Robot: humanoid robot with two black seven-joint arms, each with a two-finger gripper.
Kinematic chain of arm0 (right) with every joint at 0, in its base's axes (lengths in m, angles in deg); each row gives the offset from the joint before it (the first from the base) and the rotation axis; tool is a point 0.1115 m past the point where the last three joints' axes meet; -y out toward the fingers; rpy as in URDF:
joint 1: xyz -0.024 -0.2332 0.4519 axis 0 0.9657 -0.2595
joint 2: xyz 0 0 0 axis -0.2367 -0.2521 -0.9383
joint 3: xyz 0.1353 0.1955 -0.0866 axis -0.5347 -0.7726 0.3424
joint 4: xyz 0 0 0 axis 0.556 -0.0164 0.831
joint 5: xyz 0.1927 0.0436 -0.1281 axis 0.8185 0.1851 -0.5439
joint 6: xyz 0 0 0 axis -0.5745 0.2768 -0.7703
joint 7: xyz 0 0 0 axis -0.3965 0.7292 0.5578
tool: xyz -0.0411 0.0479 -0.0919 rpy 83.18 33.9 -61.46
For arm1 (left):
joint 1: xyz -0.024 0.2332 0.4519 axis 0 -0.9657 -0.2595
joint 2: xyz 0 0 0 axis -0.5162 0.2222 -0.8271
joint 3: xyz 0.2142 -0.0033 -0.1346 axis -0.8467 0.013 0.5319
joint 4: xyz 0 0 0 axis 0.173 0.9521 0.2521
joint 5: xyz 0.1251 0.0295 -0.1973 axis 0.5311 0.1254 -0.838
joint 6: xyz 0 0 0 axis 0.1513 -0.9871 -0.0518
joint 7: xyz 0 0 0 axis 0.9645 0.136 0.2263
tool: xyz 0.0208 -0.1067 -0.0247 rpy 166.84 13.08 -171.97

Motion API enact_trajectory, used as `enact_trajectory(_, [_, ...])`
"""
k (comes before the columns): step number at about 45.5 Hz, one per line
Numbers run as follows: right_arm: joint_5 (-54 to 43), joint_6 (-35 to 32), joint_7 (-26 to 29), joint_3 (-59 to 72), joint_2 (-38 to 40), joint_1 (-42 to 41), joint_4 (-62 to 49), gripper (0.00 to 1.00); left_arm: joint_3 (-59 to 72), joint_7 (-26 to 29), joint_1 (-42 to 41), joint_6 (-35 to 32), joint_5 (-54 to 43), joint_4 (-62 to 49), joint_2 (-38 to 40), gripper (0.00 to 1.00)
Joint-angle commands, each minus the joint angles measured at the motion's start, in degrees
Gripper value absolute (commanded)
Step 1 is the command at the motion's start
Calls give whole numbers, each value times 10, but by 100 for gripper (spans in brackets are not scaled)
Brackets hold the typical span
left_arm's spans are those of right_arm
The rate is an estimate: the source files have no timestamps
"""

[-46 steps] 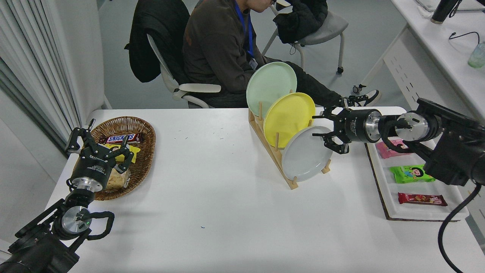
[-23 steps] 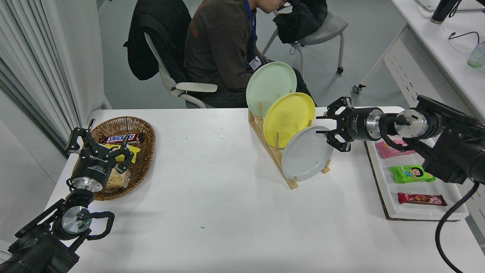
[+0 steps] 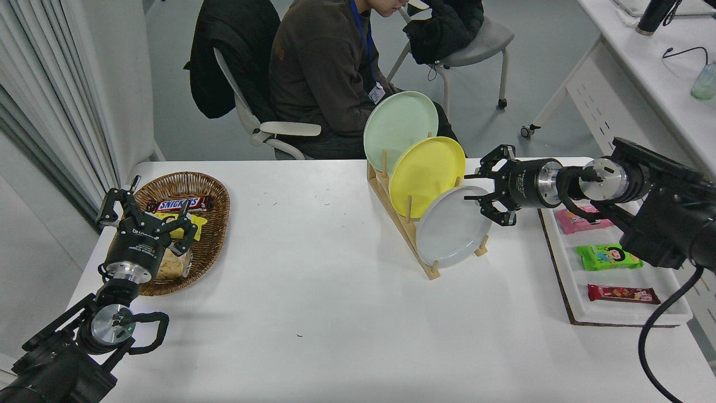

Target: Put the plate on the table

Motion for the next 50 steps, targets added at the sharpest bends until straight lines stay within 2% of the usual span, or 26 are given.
enact_trajectory(1, [0,1,1,-1,-14,-7,-17,37,0,0,0,0,0,0,0,98])
enact_trajectory(50, [-1,1,2,2,-23,-7,-35,24,0,0,0,0,0,0,0,98])
